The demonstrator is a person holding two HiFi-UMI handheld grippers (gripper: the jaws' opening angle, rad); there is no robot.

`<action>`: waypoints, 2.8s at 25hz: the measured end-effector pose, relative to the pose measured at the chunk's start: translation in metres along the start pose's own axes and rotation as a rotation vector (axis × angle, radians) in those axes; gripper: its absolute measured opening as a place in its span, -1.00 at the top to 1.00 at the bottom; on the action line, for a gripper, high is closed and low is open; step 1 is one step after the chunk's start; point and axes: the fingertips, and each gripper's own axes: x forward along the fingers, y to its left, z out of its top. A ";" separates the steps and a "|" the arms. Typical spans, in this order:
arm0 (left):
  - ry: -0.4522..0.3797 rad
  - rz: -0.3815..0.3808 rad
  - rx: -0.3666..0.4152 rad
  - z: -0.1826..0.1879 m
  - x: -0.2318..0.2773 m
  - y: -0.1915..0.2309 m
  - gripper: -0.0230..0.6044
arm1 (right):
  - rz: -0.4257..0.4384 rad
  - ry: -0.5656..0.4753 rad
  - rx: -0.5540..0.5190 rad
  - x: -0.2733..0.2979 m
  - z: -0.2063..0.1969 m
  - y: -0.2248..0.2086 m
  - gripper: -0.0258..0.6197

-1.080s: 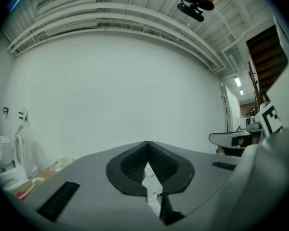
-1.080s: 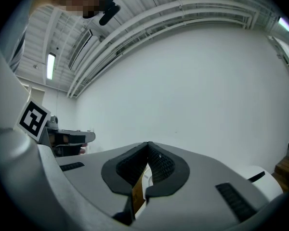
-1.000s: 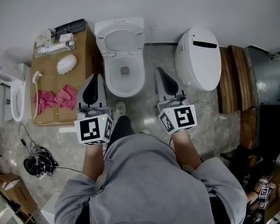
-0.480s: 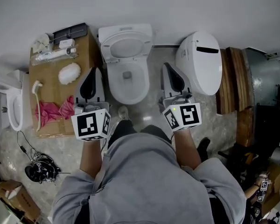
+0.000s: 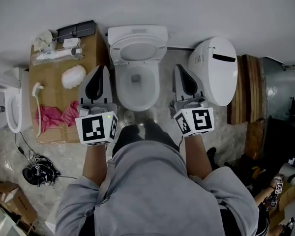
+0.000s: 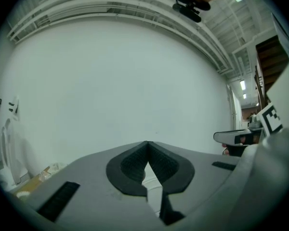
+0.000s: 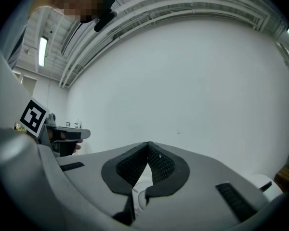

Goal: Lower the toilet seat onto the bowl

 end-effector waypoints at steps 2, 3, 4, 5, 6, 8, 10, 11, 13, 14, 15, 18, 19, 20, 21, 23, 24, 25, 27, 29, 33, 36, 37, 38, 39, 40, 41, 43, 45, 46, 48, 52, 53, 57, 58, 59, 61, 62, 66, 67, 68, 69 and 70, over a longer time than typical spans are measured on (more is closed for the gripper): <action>-0.004 0.014 0.009 0.000 0.006 0.001 0.93 | 0.013 0.005 0.000 0.010 -0.004 -0.005 0.92; -0.006 0.025 0.012 0.000 0.009 0.003 0.93 | 0.022 0.007 -0.004 0.015 -0.007 -0.007 0.92; -0.006 0.035 0.012 -0.001 0.011 0.005 0.93 | 0.033 0.008 -0.008 0.020 -0.010 -0.009 0.92; -0.003 0.044 0.008 -0.002 0.013 0.006 0.93 | 0.049 0.005 -0.015 0.024 -0.013 -0.010 0.92; 0.002 0.049 0.000 -0.005 0.015 0.007 0.93 | 0.068 -0.002 -0.026 0.028 -0.016 -0.010 0.92; 0.016 0.051 -0.006 -0.010 0.022 0.006 0.93 | 0.100 -0.004 -0.048 0.036 -0.026 -0.014 0.92; 0.026 0.052 0.004 -0.013 0.030 0.003 0.93 | 0.109 0.015 -0.059 0.044 -0.038 -0.022 0.92; 0.028 0.053 0.008 -0.014 0.034 0.001 0.93 | 0.108 0.026 -0.060 0.046 -0.043 -0.027 0.92; 0.031 0.053 0.017 -0.015 0.041 -0.001 0.93 | 0.108 0.044 -0.060 0.052 -0.051 -0.036 0.92; 0.033 0.053 0.022 -0.015 0.044 -0.001 0.93 | 0.110 0.051 -0.060 0.055 -0.055 -0.038 0.92; 0.035 0.053 0.025 -0.017 0.047 -0.001 0.93 | 0.113 0.058 -0.060 0.058 -0.059 -0.041 0.92; 0.048 0.056 0.023 -0.022 0.053 0.000 0.93 | 0.114 0.086 -0.065 0.065 -0.070 -0.047 0.92; 0.053 0.057 0.021 -0.025 0.056 0.001 0.93 | 0.113 0.096 -0.067 0.067 -0.074 -0.050 0.92; 0.058 0.059 0.020 -0.027 0.059 0.001 0.93 | 0.114 0.105 -0.070 0.070 -0.078 -0.052 0.92; 0.063 0.060 0.019 -0.030 0.062 0.002 0.93 | 0.116 0.114 -0.075 0.074 -0.082 -0.054 0.92; 0.074 0.062 0.019 -0.036 0.068 0.002 0.93 | 0.124 0.133 -0.087 0.082 -0.092 -0.058 0.90; 0.080 0.062 0.017 -0.039 0.071 0.003 0.93 | 0.129 0.144 -0.091 0.086 -0.097 -0.060 0.87; 0.085 0.062 0.015 -0.042 0.074 0.003 0.93 | 0.135 0.154 -0.092 0.090 -0.102 -0.061 0.83; 0.096 0.064 0.011 -0.049 0.079 0.004 0.93 | 0.141 0.172 -0.094 0.098 -0.111 -0.065 0.81; 0.102 0.064 0.006 -0.055 0.084 0.005 0.93 | 0.146 0.187 -0.101 0.106 -0.120 -0.068 0.81; 0.120 0.066 0.011 -0.067 0.093 0.008 0.93 | 0.167 0.218 -0.119 0.124 -0.139 -0.072 0.81; 0.139 0.073 0.011 -0.077 0.098 0.010 0.93 | 0.187 0.236 -0.127 0.137 -0.151 -0.073 0.80; 0.145 0.075 0.009 -0.080 0.100 0.011 0.93 | 0.194 0.242 -0.131 0.141 -0.155 -0.073 0.79; 0.151 0.075 0.008 -0.083 0.102 0.012 0.93 | 0.200 0.248 -0.137 0.145 -0.159 -0.073 0.78; 0.158 0.075 0.007 -0.087 0.103 0.013 0.93 | 0.205 0.257 -0.144 0.148 -0.163 -0.074 0.78; 0.164 0.076 0.005 -0.090 0.105 0.014 0.93 | 0.211 0.268 -0.149 0.151 -0.169 -0.074 0.76; 0.170 0.078 0.004 -0.094 0.106 0.015 0.93 | 0.217 0.281 -0.153 0.154 -0.175 -0.074 0.74; 0.179 0.083 0.002 -0.101 0.110 0.017 0.93 | 0.227 0.301 -0.159 0.160 -0.188 -0.075 0.72; 0.188 0.087 0.000 -0.107 0.113 0.017 0.93 | 0.233 0.316 -0.168 0.164 -0.198 -0.078 0.72; 0.193 0.087 -0.001 -0.110 0.114 0.017 0.93 | 0.235 0.323 -0.171 0.166 -0.203 -0.080 0.71; 0.202 0.088 -0.003 -0.116 0.117 0.018 0.93 | 0.241 0.338 -0.180 0.170 -0.212 -0.082 0.70; 0.221 0.096 -0.006 -0.127 0.119 0.022 0.93 | 0.254 0.360 -0.196 0.180 -0.227 -0.086 0.67; 0.226 0.098 -0.007 -0.129 0.120 0.023 0.93 | 0.256 0.367 -0.200 0.183 -0.231 -0.086 0.66; 0.241 0.106 -0.009 -0.138 0.122 0.027 0.93 | 0.273 0.390 -0.220 0.194 -0.245 -0.088 0.61; 0.245 0.107 -0.009 -0.140 0.122 0.028 0.93 | 0.278 0.394 -0.223 0.196 -0.248 -0.088 0.60; 0.247 0.109 -0.009 -0.141 0.123 0.029 0.93 | 0.283 0.398 -0.226 0.199 -0.251 -0.088 0.59; 0.251 0.112 -0.009 -0.144 0.124 0.031 0.93 | 0.291 0.409 -0.231 0.205 -0.257 -0.088 0.57; 0.254 0.114 -0.010 -0.145 0.125 0.032 0.93 | 0.294 0.414 -0.233 0.207 -0.260 -0.088 0.56; 0.260 0.121 -0.013 -0.150 0.125 0.036 0.93 | 0.299 0.432 -0.234 0.213 -0.272 -0.088 0.55; 0.261 0.122 -0.014 -0.152 0.125 0.037 0.93 | 0.301 0.438 -0.235 0.215 -0.275 -0.088 0.54; 0.263 0.123 -0.015 -0.153 0.124 0.038 0.93 | 0.303 0.444 -0.237 0.216 -0.279 -0.088 0.54; 0.266 0.123 -0.015 -0.155 0.124 0.038 0.93 | 0.303 0.449 -0.237 0.216 -0.282 -0.087 0.54; 0.269 0.123 -0.015 -0.156 0.123 0.038 0.93 | 0.302 0.452 -0.237 0.217 -0.284 -0.088 0.54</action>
